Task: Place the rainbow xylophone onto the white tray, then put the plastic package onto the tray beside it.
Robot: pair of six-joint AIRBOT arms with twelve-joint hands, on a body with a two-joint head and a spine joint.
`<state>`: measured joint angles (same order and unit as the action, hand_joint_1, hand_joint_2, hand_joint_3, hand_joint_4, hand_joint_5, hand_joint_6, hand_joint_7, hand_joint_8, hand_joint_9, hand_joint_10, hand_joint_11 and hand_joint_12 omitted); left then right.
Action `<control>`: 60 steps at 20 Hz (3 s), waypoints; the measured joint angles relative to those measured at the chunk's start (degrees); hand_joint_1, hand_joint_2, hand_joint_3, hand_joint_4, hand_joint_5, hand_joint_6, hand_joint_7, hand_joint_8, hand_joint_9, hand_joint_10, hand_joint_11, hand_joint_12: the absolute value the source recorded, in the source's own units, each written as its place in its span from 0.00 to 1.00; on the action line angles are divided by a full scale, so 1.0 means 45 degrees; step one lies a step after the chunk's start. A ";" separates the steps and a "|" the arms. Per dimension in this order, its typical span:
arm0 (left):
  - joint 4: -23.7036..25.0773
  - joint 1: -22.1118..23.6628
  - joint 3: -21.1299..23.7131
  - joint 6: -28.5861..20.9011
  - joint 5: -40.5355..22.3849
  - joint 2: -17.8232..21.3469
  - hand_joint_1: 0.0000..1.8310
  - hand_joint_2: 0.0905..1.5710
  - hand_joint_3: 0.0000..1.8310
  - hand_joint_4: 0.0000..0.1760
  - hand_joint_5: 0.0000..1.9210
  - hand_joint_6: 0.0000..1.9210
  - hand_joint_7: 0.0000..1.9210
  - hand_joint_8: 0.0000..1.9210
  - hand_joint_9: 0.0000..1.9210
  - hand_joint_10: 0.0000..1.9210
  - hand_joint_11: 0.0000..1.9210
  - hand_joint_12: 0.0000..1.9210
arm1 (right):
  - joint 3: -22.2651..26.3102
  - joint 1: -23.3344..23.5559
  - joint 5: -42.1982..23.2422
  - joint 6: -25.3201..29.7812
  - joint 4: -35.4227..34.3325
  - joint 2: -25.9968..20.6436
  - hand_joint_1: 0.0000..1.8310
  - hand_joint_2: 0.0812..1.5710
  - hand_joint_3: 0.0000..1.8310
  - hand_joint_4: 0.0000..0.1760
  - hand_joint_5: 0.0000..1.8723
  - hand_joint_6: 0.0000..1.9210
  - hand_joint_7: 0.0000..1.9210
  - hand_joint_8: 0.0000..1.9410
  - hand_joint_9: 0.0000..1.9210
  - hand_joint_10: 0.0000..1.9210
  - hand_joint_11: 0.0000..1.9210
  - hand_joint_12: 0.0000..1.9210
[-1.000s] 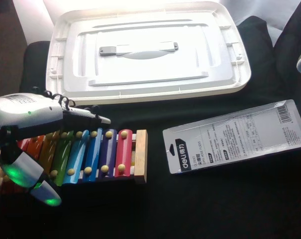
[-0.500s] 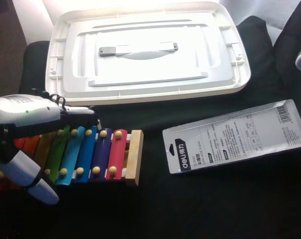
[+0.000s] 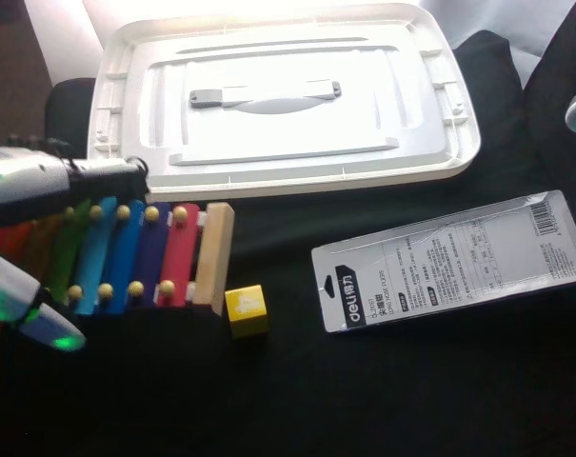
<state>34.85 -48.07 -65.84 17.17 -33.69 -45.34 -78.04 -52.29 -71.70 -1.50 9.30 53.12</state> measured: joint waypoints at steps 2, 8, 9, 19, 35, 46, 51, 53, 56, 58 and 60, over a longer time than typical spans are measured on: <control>-0.0078 0.0034 0.0034 0.0019 -0.0301 0.0257 0.58 0.71 0.00 0.43 0.04 0.84 0.07 0.87 0.11 0.91 0.12 0.96 | 0.0000 0.0000 0.0000 0.0005 0.0000 0.0000 0.40 0.57 0.00 0.00 0.10 0.00 0.11 0.00 0.08 0.01 0.01 0.01; -0.0102 0.1462 -0.0155 0.0248 -0.0491 0.0529 0.60 0.67 0.00 0.00 0.14 0.62 0.15 0.75 0.18 0.82 0.19 0.86 | -0.0005 0.0000 -0.0010 0.0000 0.0000 0.0000 0.39 0.58 0.00 0.00 0.10 0.00 0.12 0.00 0.09 0.01 0.03 0.01; -0.0019 0.1885 -0.0311 0.0359 -0.0389 0.0466 0.60 0.68 0.00 0.00 0.12 0.62 0.12 0.75 0.16 0.83 0.16 0.88 | -0.0005 0.0000 0.0000 0.0000 -0.0015 0.0000 0.39 0.58 0.00 0.00 0.10 0.00 0.12 0.00 0.10 0.01 0.03 0.01; 0.2555 0.6810 -0.3390 0.0369 0.2958 -0.3123 0.61 0.66 0.00 0.00 0.20 0.43 0.12 0.76 0.15 0.86 0.14 0.95 | -0.0044 0.0000 -0.0078 0.0005 -0.0015 0.0146 0.41 0.56 0.00 0.00 0.11 0.00 0.16 0.01 0.12 0.01 0.06 0.03; 0.0481 0.6470 -0.8340 0.0374 0.5061 -0.7796 0.62 0.66 0.00 0.00 0.12 0.65 0.17 0.58 0.16 0.63 0.12 0.77 | -0.0442 0.0000 -0.0257 0.0053 0.0151 0.0986 0.47 0.51 0.00 0.10 0.12 0.00 0.18 0.00 0.17 0.01 0.11 0.05; -0.0996 0.5561 -1.0074 0.0389 0.5450 -0.9005 0.58 0.66 0.00 0.00 0.17 0.53 0.15 0.75 0.16 0.87 0.16 0.94 | -0.0578 0.0000 -0.0306 0.0243 0.0393 0.1243 0.47 0.48 0.00 0.18 0.13 0.00 0.19 0.00 0.17 0.00 0.09 0.04; -0.1132 0.5357 -1.0321 0.0340 0.5391 -0.9243 0.60 0.64 0.00 0.00 0.24 0.35 0.26 0.43 0.24 0.56 0.18 0.76 | -0.0593 0.0000 -0.0364 0.0238 0.0466 0.1248 0.47 0.48 0.00 0.28 0.14 0.00 0.20 0.00 0.17 0.00 0.10 0.04; -0.1132 0.5251 -1.0423 0.0272 0.5372 -0.9350 0.64 0.62 0.00 0.00 0.29 0.19 0.31 0.27 0.29 0.40 0.18 0.69 | -0.0602 0.0083 -0.0359 0.0243 0.0544 0.1263 0.47 0.48 0.00 0.28 0.14 0.00 0.20 0.00 0.17 0.00 0.10 0.03; -0.1141 0.5221 -1.0608 0.0223 0.5421 -0.9539 0.66 0.62 0.00 0.00 0.31 0.02 0.35 0.04 0.34 0.13 0.20 0.54 | -0.0602 0.0214 -0.0379 0.0248 0.0573 0.1258 0.46 0.47 0.00 0.24 0.14 0.00 0.20 0.00 0.18 0.00 0.11 0.04; -0.1137 0.5221 -1.0656 0.0228 0.5498 -0.9573 0.66 0.61 0.00 0.00 0.29 0.00 0.33 0.00 0.35 0.04 0.19 0.48 | -0.0607 0.0316 -0.0350 0.0257 0.0724 0.1263 0.45 0.48 0.00 0.21 0.13 0.00 0.20 0.00 0.18 0.00 0.12 0.04; -0.1132 0.5221 -1.0656 0.0233 0.5542 -0.9573 0.64 0.60 0.00 0.00 0.25 0.00 0.30 0.00 0.31 0.01 0.10 0.44 | -0.0607 0.0418 -0.0389 0.0257 0.0797 0.1263 0.47 0.48 0.00 0.28 0.14 0.00 0.20 0.00 0.18 0.00 0.12 0.04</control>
<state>29.76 -24.58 -113.80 18.22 -8.75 -88.42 -80.77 -50.41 -73.45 -0.34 12.88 58.81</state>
